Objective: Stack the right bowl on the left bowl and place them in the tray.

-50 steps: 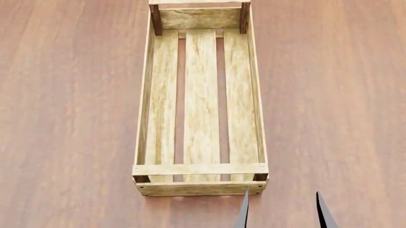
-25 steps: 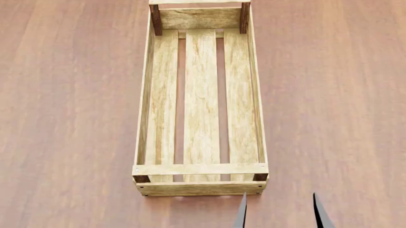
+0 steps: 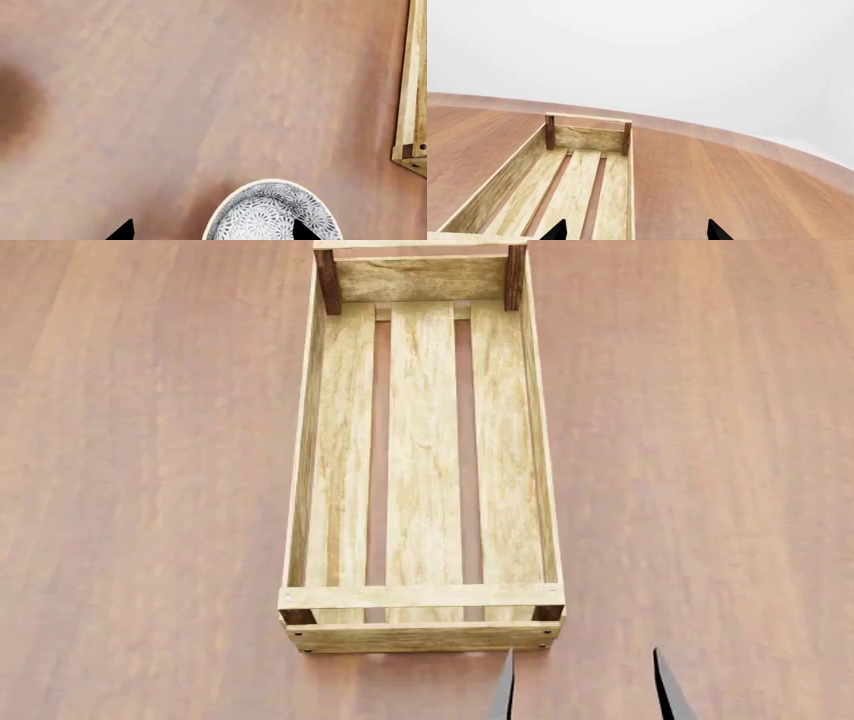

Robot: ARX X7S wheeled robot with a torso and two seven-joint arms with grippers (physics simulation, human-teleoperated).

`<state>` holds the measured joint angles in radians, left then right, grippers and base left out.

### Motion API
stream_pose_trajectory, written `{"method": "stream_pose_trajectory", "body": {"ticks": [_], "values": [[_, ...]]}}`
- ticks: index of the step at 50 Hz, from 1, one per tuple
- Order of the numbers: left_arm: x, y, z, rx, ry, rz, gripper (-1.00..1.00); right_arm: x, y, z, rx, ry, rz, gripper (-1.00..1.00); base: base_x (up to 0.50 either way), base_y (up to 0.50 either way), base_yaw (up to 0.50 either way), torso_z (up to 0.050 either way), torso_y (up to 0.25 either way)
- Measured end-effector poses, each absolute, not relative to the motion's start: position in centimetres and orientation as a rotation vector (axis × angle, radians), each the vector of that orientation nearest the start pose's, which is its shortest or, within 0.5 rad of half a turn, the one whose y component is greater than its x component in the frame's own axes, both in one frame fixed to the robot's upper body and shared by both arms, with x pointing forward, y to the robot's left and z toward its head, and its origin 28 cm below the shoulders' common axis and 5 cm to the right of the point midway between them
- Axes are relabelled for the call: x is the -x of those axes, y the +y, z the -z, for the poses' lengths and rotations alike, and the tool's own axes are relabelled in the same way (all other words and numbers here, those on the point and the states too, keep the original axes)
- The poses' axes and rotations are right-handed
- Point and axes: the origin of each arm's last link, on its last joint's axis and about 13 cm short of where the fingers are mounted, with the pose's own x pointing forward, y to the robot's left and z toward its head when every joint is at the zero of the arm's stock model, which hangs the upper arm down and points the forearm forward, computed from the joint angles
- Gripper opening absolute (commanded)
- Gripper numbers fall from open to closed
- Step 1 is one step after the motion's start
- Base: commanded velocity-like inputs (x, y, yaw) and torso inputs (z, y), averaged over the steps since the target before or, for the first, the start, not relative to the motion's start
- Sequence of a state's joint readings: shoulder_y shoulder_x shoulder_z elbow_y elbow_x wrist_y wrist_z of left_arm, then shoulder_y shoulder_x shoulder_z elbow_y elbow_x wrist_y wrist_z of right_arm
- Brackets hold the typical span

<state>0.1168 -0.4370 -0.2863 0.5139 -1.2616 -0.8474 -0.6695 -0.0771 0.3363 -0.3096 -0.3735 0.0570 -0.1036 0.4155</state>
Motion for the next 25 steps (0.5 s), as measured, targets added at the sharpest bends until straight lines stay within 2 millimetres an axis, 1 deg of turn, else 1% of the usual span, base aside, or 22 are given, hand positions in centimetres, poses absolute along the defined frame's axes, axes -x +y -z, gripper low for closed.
{"method": "stream_pose_trajectory", "body": {"ticks": [10,25], "values": [[-15.6,26.9,-8.9,0.448,0.555,-0.197,1.0,-18.3,-9.5,-7.3,0.113,-0.357,0.021,1.0,0.0,0.0,0.0,0.0,0.0],[-15.8,26.9,-8.4,0.445,0.568,-0.198,1.0,-18.3,-9.5,-7.3,0.118,-0.354,0.021,1.0,0.0,0.0,0.0,0.0,0.0]]}}
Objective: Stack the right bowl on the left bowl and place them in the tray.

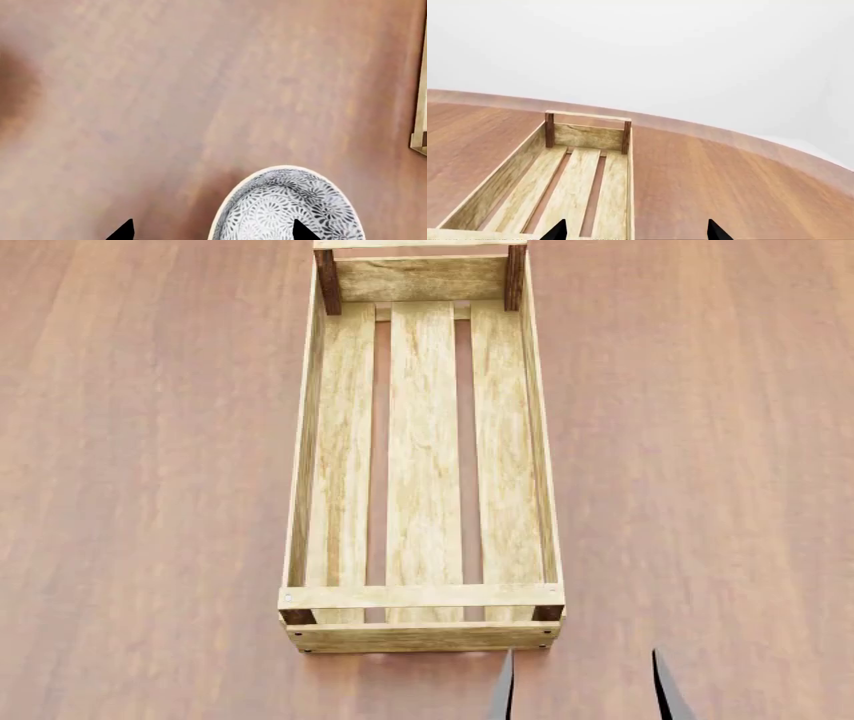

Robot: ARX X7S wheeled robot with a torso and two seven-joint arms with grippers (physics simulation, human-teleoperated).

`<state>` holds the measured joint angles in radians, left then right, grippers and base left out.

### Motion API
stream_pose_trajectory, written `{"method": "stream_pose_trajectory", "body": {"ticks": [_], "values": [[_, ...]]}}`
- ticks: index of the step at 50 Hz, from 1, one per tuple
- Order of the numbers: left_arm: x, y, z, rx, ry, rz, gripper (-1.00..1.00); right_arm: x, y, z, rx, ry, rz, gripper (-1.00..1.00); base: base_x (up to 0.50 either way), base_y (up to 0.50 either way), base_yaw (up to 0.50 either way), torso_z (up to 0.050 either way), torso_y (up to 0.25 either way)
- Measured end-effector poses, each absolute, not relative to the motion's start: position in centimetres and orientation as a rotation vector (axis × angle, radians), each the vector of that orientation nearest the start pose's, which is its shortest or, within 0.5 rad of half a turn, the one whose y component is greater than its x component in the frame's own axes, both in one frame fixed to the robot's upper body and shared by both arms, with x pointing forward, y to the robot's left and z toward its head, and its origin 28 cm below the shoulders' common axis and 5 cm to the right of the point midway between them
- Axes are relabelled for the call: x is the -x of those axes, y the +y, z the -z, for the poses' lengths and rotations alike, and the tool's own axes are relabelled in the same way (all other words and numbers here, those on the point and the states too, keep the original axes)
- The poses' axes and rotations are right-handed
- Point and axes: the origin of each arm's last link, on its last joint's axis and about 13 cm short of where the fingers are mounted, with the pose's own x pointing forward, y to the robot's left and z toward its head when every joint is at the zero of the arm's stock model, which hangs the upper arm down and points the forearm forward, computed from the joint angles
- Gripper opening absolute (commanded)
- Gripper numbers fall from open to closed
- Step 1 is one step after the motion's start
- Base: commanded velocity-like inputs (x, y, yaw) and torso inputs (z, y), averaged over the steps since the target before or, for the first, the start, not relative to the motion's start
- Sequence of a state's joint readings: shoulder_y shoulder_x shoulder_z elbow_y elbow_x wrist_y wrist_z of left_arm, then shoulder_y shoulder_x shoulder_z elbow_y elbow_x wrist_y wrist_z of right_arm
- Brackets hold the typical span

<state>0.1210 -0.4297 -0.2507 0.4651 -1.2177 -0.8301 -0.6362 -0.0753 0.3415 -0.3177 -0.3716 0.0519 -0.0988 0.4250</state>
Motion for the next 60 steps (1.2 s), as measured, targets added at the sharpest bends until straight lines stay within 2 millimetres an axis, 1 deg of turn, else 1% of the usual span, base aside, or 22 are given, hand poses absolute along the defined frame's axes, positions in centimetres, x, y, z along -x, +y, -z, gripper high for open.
{"method": "stream_pose_trajectory", "body": {"ticks": [19,20,44,53,60], "values": [[-16.2,26.9,-7.5,0.431,0.59,-0.2,1.0,-18.5,-9.5,-7.0,0.122,-0.343,0.018,1.0,0.0,0.0,0.0,0.0,0.0],[-16.3,26.9,-7.4,0.429,0.591,-0.2,-1.0,-18.5,-9.4,-7.0,0.122,-0.342,0.018,1.0,0.0,0.0,0.0,0.0,0.0],[-16.2,26.6,-7.1,0.396,0.597,-0.173,-1.0,-18.6,-9.4,-6.7,0.123,-0.335,0.016,1.0,0.0,0.0,0.0,0.0,0.0],[-16.3,26.6,-7.4,0.367,0.567,-0.148,-1.0,-18.5,-9.4,-6.8,0.12,-0.336,0.014,1.0,0.0,0.0,0.0,0.0,0.0],[-16.8,26.7,-8.1,0.327,0.513,-0.121,-1.0,-18.5,-9.4,-6.8,0.118,-0.337,0.013,1.0,0.0,0.0,0.0,0.0,0.0]]}}
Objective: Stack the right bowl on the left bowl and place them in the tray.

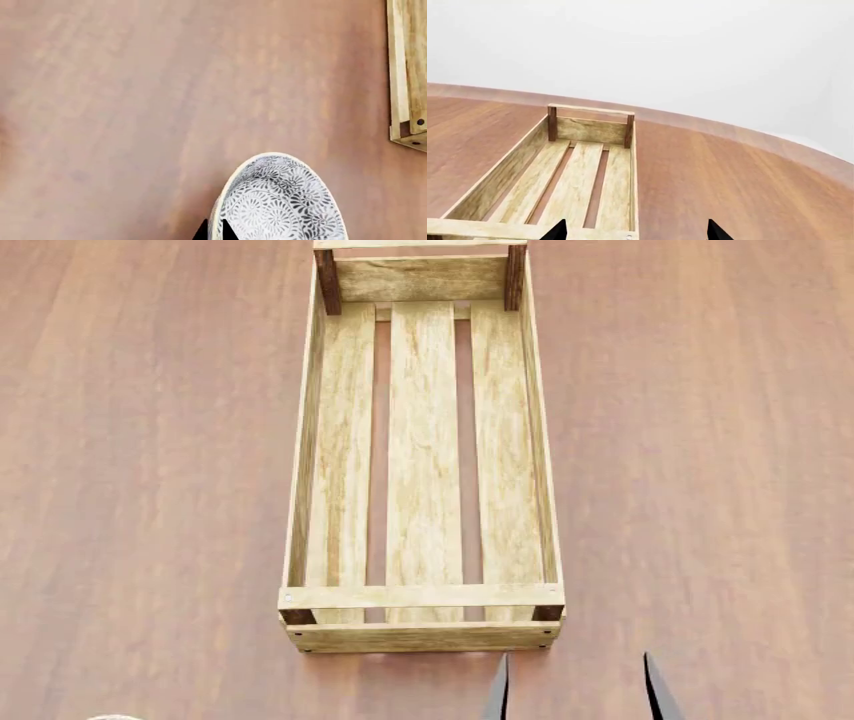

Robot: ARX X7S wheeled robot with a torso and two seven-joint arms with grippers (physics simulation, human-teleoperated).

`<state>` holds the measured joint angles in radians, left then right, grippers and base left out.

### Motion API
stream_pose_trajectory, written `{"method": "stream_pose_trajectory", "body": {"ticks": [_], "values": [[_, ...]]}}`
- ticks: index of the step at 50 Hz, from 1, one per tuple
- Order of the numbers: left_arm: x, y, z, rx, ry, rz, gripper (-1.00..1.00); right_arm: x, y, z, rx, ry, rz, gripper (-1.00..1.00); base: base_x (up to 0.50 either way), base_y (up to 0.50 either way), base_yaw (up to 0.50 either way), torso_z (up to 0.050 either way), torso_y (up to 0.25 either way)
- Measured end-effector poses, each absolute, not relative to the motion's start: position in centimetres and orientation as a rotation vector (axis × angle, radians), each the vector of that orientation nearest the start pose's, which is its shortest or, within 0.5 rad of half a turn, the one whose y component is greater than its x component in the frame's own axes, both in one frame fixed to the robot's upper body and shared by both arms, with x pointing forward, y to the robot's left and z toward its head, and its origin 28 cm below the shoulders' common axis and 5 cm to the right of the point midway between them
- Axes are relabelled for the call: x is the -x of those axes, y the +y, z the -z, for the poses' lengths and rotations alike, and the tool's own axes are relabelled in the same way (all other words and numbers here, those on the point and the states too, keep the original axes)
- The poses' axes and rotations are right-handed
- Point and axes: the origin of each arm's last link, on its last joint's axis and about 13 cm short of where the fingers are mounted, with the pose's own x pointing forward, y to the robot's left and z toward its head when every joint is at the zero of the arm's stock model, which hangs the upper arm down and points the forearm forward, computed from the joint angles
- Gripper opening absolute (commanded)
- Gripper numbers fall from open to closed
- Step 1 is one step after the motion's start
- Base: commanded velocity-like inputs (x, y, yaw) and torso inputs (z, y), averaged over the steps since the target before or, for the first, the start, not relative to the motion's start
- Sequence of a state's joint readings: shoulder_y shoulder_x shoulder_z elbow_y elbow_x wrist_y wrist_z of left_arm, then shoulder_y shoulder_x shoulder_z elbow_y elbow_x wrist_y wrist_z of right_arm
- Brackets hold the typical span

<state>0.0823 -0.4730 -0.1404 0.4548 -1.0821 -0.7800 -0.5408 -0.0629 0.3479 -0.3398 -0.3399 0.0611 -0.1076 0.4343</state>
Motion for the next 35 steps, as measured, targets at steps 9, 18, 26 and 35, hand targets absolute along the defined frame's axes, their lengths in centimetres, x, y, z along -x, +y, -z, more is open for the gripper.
{"method": "stream_pose_trajectory", "body": {"ticks": [9,18,26,35], "values": [[-18.2,26.9,-9.7,0.23,0.399,-0.085,-1.0,-18.4,-9.4,-6.8,0.113,-0.339,0.015,1.0,0.0,0.0,0.0,0.0,0.0],[-19.5,27.1,-11.8,0.132,0.254,-0.078,-1.0,-18.4,-9.5,-6.9,0.112,-0.342,0.017,1.0,0.0,0.0,0.0,0.0,0.0],[-19.9,28.1,-14.2,0.085,0.131,-0.105,-1.0,-18.4,-9.5,-7.0,0.111,-0.346,0.015,1.0,0.0,0.0,0.0,0.0,0.0],[-19.6,29.6,-16.8,0.079,0.03,-0.159,-1.0,-18.4,-9.4,-7.2,0.109,-0.349,0.009,1.0,0.0,0.0,0.0,0.0,0.0]]}}
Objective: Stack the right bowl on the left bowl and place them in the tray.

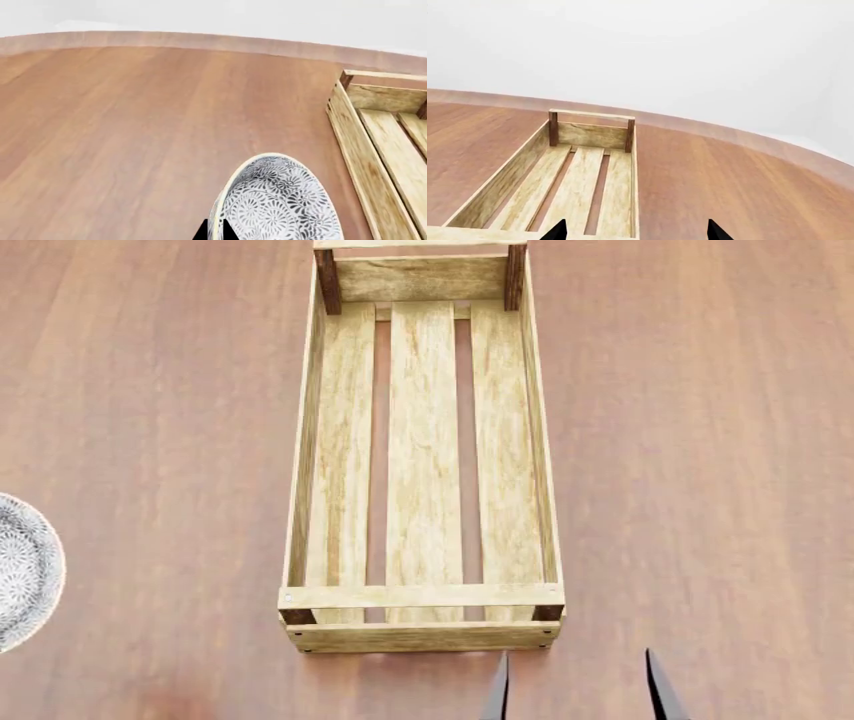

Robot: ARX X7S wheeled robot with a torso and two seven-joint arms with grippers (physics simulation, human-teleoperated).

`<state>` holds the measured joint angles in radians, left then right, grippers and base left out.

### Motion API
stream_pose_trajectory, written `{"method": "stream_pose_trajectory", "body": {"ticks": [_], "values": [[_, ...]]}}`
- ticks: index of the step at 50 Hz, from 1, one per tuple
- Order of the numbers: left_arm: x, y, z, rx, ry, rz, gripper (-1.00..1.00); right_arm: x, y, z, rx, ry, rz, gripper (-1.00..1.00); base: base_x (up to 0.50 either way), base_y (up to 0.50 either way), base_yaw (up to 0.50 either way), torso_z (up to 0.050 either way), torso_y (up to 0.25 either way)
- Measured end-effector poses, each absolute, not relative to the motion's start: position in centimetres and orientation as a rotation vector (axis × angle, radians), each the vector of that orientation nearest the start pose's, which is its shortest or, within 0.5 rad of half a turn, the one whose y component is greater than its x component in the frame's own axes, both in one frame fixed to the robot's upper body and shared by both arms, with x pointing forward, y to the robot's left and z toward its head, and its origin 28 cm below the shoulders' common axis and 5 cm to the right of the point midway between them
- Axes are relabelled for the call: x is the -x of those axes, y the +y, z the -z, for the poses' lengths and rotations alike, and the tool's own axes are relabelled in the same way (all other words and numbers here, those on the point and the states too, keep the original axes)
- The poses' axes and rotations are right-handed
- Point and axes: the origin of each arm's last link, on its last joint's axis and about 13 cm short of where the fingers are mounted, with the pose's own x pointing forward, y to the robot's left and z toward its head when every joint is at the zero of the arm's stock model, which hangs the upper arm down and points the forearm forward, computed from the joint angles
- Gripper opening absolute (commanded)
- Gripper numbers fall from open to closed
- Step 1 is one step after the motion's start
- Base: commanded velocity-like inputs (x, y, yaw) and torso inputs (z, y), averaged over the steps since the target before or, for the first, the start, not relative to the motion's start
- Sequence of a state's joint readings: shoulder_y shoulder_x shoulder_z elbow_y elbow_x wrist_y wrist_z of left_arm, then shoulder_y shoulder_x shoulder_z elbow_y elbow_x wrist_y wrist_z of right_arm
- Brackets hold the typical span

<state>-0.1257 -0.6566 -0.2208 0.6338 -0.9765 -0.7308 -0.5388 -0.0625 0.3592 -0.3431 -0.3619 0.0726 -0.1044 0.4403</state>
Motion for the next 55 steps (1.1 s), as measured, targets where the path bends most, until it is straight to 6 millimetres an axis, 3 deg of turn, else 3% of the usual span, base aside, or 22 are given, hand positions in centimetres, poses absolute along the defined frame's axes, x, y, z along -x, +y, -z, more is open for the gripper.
{"method": "stream_pose_trajectory", "body": {"ticks": [14,30,39,55], "values": [[-16.7,33.1,-19.5,0.144,-0.054,-0.352,-1.0,-18.4,-9.1,-7.0,0.105,-0.345,-0.011,1.0,0.0,0.0,0.0,0.0,0.0],[-12.6,36.6,-20.7,0.243,-0.103,-0.575,-1.0,-18.0,-8.7,-6.7,0.102,-0.34,-0.037,1.0,0.0,0.0,0.0,0.0,0.0],[-12.1,37.2,-20.4,0.296,-0.077,-0.615,-1.0,-17.8,-8.6,-6.6,0.1,-0.339,-0.042,1.0,0.0,0.0,0.0,0.0,0.0],[-12.9,37.1,-19.8,0.459,0.032,-0.577,-1.0,-17.6,-8.6,-6.5,0.098,-0.339,-0.044,1.0,0.0,0.0,0.0,0.0,0.0]]}}
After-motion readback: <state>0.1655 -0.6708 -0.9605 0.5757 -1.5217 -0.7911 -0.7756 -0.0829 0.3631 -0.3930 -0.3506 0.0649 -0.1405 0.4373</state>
